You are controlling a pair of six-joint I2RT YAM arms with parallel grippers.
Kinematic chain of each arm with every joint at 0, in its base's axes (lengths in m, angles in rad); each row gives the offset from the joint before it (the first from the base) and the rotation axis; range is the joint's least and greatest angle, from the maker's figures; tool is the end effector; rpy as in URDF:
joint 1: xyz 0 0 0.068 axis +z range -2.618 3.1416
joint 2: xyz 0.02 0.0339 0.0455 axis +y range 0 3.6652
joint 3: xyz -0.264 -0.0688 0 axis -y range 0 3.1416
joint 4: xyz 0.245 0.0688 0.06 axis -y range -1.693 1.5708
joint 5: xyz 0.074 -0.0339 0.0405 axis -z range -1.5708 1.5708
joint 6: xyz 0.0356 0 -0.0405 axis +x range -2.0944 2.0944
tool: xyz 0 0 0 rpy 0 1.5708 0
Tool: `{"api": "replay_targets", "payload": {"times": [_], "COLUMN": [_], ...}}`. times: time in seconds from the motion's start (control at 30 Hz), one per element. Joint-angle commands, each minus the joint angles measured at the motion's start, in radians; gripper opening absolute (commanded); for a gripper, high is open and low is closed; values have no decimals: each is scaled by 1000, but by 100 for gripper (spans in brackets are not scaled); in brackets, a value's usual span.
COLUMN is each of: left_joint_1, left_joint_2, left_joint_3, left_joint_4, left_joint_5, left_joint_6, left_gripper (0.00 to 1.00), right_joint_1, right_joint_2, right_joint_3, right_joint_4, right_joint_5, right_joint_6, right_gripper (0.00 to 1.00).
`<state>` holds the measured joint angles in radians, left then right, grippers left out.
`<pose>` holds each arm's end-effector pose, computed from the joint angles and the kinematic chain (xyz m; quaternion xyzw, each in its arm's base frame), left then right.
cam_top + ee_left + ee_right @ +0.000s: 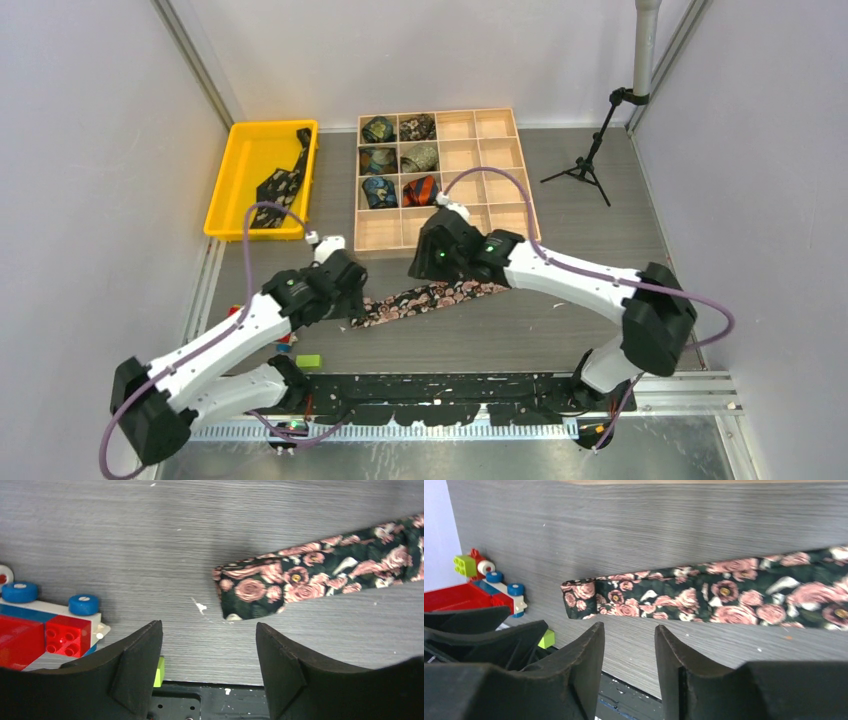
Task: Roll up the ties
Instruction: Roll the tie at the center of the board.
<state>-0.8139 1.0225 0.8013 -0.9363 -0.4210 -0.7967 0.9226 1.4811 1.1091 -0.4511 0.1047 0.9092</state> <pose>0.1324 -0.1189 0.2461 -0.0346 0.9575 -0.0030 0.2865 0.1966 0.2535 0.2631 0.0129 0.9298 0.2596 0.2608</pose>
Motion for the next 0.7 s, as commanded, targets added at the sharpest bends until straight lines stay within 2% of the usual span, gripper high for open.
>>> {"api": "replay_targets", "payload": {"times": [0.0,0.27,0.43,0.67], "left_joint_1": [106,204,237,261], "left_joint_2": [-138,-232,-247,-263], "left_joint_3": [-100,-190,-223,-253], "left_joint_4": [77,107,135,165], "left_joint_5": [40,86,116,149], "left_joint_6": [-18,-77,-84,-82], "left_gripper": [72,76,75,74], "right_joint_1": [50,109,120,122], "right_joint_2": [121,366,460,510], "right_joint_3": [126,322,398,423], "right_joint_4": [53,46,26,16], "right_joint_5": [-41,-130,-160,-182], "right_joint_6": [-30,-53,-69,-91], "right_gripper": [50,55,50,43]}}
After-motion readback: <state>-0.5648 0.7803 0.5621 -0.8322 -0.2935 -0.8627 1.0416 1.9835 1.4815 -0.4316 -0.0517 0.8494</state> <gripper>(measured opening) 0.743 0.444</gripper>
